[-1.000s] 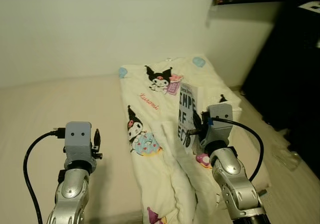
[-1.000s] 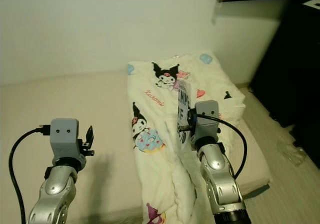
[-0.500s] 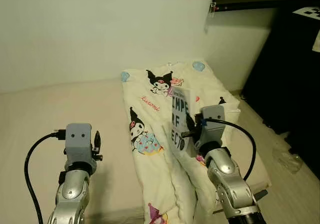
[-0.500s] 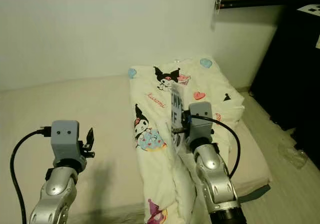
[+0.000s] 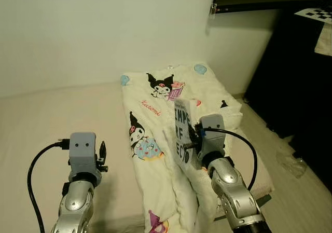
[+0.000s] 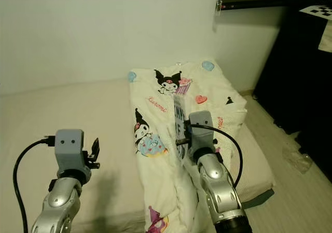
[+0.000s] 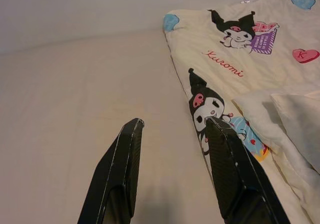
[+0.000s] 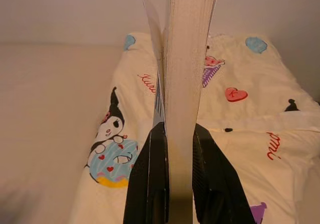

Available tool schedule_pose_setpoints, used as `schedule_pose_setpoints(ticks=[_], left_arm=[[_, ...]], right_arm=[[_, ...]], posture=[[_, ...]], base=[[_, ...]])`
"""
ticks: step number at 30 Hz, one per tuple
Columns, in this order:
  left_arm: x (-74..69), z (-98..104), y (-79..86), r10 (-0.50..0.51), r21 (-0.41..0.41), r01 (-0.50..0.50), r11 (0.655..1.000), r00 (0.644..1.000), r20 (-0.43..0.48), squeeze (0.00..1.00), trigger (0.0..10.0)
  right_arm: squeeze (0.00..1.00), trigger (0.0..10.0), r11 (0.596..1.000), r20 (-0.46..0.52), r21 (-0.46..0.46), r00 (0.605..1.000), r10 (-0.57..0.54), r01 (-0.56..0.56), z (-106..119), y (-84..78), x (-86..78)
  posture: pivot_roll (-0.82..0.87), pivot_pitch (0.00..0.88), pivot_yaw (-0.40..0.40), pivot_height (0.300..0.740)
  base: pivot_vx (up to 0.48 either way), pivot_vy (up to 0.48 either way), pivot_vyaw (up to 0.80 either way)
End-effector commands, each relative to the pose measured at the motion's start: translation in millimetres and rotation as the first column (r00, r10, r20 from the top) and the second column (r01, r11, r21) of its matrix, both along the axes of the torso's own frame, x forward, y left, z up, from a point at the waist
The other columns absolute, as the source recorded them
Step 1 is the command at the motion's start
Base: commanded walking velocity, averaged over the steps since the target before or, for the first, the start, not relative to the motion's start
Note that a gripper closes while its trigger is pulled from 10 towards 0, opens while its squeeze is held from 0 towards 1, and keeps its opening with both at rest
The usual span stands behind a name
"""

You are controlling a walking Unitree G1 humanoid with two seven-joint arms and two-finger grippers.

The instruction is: Clean up the room

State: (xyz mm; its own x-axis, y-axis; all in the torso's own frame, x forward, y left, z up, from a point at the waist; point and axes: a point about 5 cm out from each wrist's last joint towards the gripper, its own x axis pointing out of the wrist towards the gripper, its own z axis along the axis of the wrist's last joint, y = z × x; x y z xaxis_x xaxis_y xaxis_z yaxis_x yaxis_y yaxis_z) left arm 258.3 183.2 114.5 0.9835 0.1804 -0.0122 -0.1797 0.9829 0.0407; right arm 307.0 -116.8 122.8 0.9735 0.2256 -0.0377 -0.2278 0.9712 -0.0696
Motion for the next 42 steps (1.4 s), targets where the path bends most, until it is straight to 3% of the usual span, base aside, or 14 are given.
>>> schedule_pose_setpoints(ticks=[1,19,25,42], left_arm=[[-1.0,-7,-0.1,0.003,-0.016,-0.004,1.000,0.999,-0.038,0.00,10.0],[-2.1,-9,-2.3,-0.004,-0.006,0.003,1.000,0.998,-0.055,0.00,10.0],[0.5,-5,-4.8,-0.014,0.006,0.014,1.000,0.999,-0.039,0.00,10.0],[5.4,-5,-6.6,0.006,0.010,-0.006,1.000,1.000,-0.023,0.00,10.0]], right_arm=[[0.00,10.0,1.000,0.021,0.012,1.000,0.020,-0.020,3,4.5,0.2],[0.00,10.0,0.997,-0.035,-0.021,0.997,0.068,-0.069,-9,9.6,-0.1],[0.00,10.0,0.998,-0.053,-0.010,0.997,0.058,-0.059,-8,8.3,2.0],[0.00,10.0,0.994,0.018,-0.058,0.995,0.095,-0.094,9,14.7,8.1]], posture=[[-0.04,0.102,-0.034,0.740],[-0.03,0.109,-0.030,0.740],[-0.04,0.105,-0.037,0.740],[-0.06,0.101,-0.054,0.740]], base=[[0.000,0.000,0.00],[0.000,0.000,0.00],[0.000,0.000,-0.80],[0.000,0.000,-0.80]])
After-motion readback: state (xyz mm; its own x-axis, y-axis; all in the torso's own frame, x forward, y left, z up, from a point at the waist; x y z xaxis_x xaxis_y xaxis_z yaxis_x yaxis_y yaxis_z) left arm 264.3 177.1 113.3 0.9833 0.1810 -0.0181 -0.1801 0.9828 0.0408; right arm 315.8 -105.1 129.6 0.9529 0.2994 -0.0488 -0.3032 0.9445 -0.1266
